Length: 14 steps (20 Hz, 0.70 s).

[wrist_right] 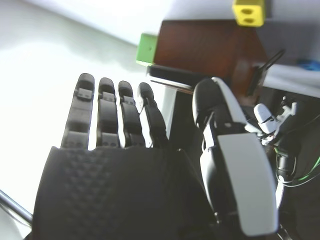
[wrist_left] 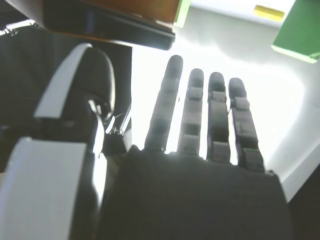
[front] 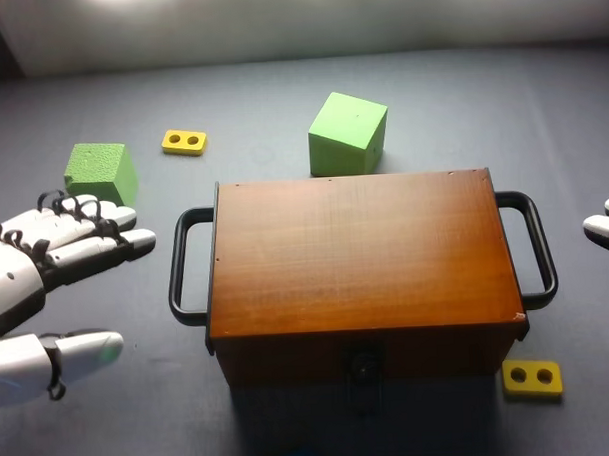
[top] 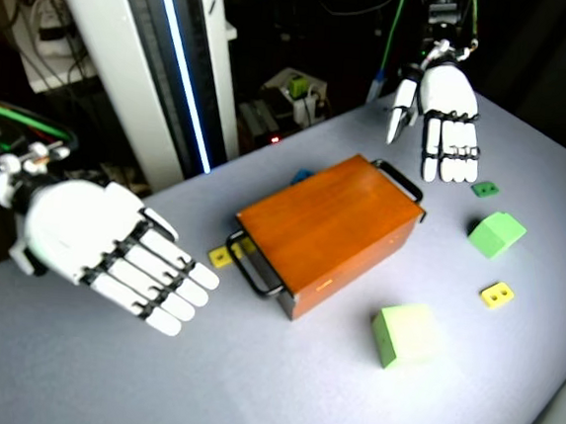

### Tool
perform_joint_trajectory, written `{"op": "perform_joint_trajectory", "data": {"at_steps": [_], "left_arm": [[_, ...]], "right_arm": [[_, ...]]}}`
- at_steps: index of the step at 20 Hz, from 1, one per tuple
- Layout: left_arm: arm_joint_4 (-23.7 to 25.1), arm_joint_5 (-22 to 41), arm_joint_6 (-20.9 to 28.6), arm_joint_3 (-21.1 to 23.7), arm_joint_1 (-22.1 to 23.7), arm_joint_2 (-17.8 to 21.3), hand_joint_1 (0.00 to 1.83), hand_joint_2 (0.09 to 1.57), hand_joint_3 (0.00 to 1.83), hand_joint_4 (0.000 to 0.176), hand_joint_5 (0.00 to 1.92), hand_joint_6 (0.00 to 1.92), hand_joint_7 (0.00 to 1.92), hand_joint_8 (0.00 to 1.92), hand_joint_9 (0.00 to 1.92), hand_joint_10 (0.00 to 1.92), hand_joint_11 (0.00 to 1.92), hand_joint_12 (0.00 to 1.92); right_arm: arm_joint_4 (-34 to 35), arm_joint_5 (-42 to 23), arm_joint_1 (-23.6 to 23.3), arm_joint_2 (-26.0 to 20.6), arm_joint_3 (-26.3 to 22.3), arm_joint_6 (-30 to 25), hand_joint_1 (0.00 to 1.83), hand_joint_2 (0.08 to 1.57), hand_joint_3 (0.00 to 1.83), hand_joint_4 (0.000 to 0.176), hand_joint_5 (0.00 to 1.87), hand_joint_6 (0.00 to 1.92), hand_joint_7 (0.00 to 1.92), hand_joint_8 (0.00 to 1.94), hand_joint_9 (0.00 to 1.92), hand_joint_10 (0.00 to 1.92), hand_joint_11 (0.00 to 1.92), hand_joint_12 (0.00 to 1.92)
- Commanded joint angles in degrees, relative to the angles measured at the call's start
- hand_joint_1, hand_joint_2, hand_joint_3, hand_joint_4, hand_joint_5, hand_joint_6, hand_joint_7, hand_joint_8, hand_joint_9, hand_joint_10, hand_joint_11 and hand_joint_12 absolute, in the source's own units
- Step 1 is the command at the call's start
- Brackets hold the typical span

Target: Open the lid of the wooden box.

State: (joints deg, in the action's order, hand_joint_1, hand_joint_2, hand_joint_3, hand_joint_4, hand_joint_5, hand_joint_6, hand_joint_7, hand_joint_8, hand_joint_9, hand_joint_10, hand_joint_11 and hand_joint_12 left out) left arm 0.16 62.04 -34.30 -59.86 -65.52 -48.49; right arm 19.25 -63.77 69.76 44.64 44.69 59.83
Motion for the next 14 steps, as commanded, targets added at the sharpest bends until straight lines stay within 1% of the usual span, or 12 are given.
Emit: {"op": "perform_joint_trajectory", "data": {"at_steps": [1,2,3,7,10,11,12,13,14], "left_arm": [[-0.8,6.1,0.5,-0.2,0.3,-0.1,0.2,1.4,0.0,0.0,0.19,0.0,0.04,0.0,0.0,0.0,0.0,0.0],[-0.5,5.6,0.6,-0.2,0.3,-0.4,0.2,1.4,0.0,0.0,0.19,0.0,0.04,0.0,0.0,0.0,0.0,0.0],[-0.1,5.1,0.9,-0.3,0.3,-0.6,0.2,1.4,0.0,0.0,0.19,0.0,0.04,0.0,0.0,0.0,0.0,0.0],[1.3,3.5,2.1,-0.7,0.4,-1.6,0.11,1.42,0.0,0.0,0.17,0.0,0.03,0.0,0.0,0.0,0.0,0.0],[1.7,2.9,2.7,-1.0,0.4,-2.0,0.09,1.42,0.01,0.0,0.17,0.0,0.02,0.0,0.0,0.0,0.0,0.0],[2.0,2.7,2.7,-1.0,0.5,-2.1,0.1,1.43,0.0,0.0,0.17,0.0,0.02,0.0,0.0,0.0,0.0,0.0],[2.2,2.4,2.8,-1.1,0.6,-2.2,0.12,1.43,0.0,0.0,0.17,0.0,0.0,0.0,0.0,0.0,0.0,0.0],[2.6,2.1,3.1,-1.2,0.8,-2.5,0.09,1.43,0.0,0.0,0.16,0.0,0.0,0.0,0.0,0.0,0.0,0.0],[2.8,2.1,3.4,-1.4,0.8,-2.7,0.08,1.43,0.0,0.0,0.16,0.0,0.0,0.0,0.0,0.0,0.0,0.0]], "right_arm": [[-0.6,-5.8,-0.4,0.0,0.2,-0.3,0.49,1.37,0.0,0.0,0.09,0.01,0.0,0.0,0.0,0.0,0.0,0.0],[-0.9,-4.7,-1.0,0.3,0.5,-0.3,0.51,1.36,0.0,0.0,0.09,0.01,0.0,0.0,0.0,0.0,0.0,0.0],[-1.2,-3.7,-1.6,0.7,0.9,-0.3,0.49,1.37,0.0,0.0,0.08,0.0,0.0,0.0,0.0,0.0,0.0,0.0],[-1.8,-1.0,-2.8,2.1,1.8,-0.3,0.45,1.38,0.0,0.0,0.07,0.0,0.0,0.0,0.0,0.0,0.0,0.0],[-2.8,1.5,-4.3,3.0,2.6,-0.3,0.44,1.37,0.0,0.0,0.1,0.01,0.0,0.0,0.0,0.0,0.03,0.02],[-3.2,2.4,-4.8,3.4,2.9,-0.3,0.44,1.37,0.0,0.0,0.11,0.01,0.0,0.0,0.0,0.0,0.01,0.01],[-3.5,3.1,-5.2,3.7,3.1,-0.3,0.43,1.37,0.0,0.0,0.08,0.0,0.0,0.0,0.0,0.0,0.0,0.0],[-3.9,4.0,-5.7,4.1,3.4,-0.3,0.39,1.38,0.0,0.0,0.07,0.0,0.0,0.0,0.0,0.0,0.0,0.0],[-4.2,4.5,-6.0,4.3,3.6,-0.3,0.38,1.38,0.0,0.0,0.07,0.0,0.0,0.0,0.0,0.0,0.0,0.0]]}}
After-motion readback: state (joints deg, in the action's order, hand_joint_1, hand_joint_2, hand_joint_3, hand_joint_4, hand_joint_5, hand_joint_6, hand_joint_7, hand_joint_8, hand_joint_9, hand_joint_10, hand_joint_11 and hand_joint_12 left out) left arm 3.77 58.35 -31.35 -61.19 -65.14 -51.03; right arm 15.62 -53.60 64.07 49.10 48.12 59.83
